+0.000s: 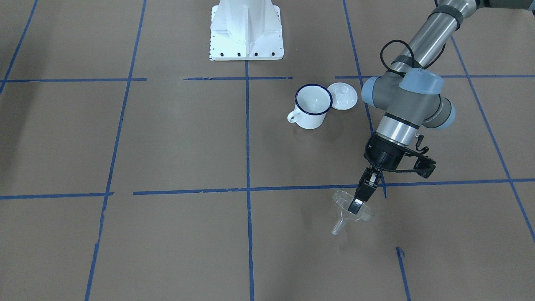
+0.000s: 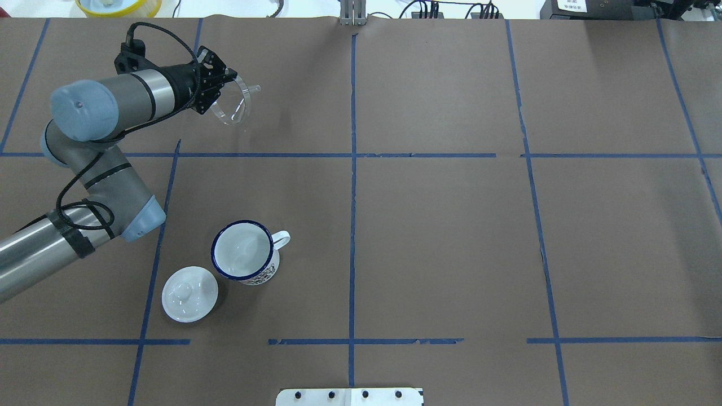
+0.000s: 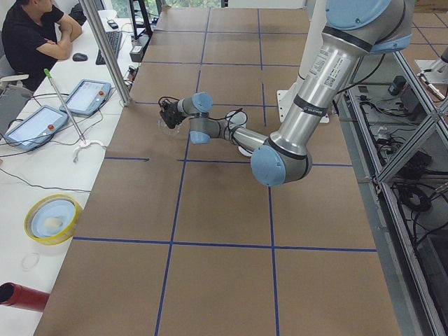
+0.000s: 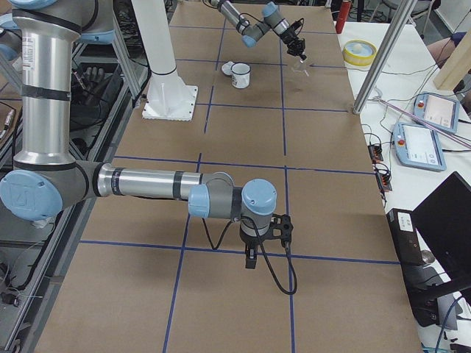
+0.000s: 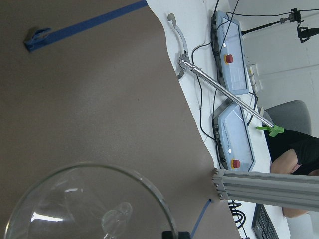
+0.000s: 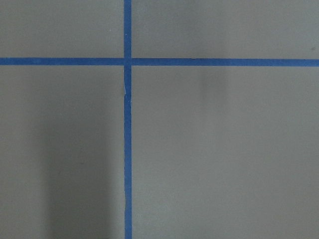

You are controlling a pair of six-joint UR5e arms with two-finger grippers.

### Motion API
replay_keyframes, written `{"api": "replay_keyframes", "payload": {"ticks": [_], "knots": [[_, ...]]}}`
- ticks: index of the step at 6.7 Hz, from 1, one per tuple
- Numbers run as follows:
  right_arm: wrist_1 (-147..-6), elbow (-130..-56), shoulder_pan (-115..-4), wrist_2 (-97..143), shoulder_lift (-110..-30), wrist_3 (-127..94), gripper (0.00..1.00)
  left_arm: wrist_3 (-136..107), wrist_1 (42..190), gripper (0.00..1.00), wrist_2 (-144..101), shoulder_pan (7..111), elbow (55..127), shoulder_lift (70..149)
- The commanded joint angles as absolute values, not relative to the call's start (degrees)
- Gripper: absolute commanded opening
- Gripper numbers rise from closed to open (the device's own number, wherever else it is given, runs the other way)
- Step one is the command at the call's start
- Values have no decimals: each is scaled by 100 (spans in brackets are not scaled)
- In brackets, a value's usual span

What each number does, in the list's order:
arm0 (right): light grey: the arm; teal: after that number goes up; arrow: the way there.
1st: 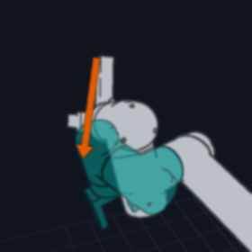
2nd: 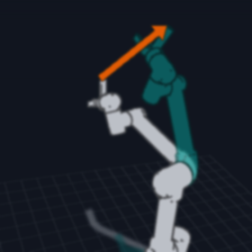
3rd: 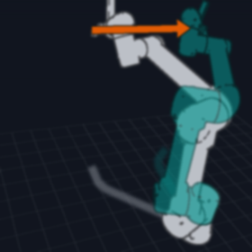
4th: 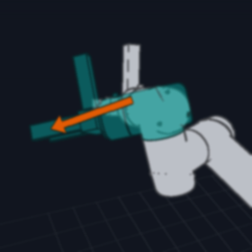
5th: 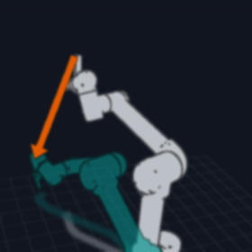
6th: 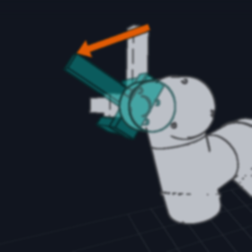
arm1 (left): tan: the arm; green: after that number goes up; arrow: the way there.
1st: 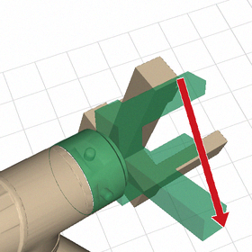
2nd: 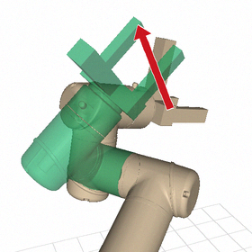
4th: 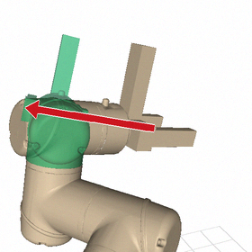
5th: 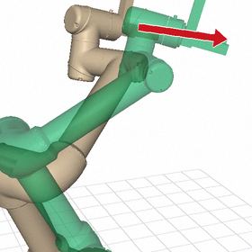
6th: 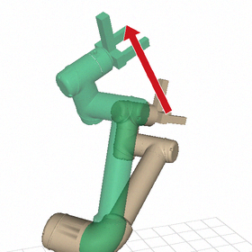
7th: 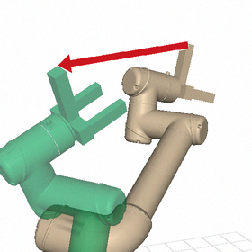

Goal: Remove funnel from cup
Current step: 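Lower the funnel onto the table farther from the robot and release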

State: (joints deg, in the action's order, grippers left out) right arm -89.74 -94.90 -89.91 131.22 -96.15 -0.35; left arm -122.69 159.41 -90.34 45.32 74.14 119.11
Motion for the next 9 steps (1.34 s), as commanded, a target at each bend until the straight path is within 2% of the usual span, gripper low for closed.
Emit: {"api": "replay_keyframes", "payload": {"ticks": [1,5,6,9], "knots": [[-8974,-9492,-8991,13122,-9615,-35,100,-12270,16223,0,-8982,4412,7147,11900],[-8974,-9492,-8991,13122,-9615,-35,100,-12287,16470,1,-8868,4333,6979,11900],[-8974,-9492,-8991,13122,-9615,-35,100,-12261,16479,99,-8859,4316,6979,11883],[-8974,-9492,-8991,13122,-9615,-35,100,-12191,16444,100,-8868,4315,7066,11874]]}}
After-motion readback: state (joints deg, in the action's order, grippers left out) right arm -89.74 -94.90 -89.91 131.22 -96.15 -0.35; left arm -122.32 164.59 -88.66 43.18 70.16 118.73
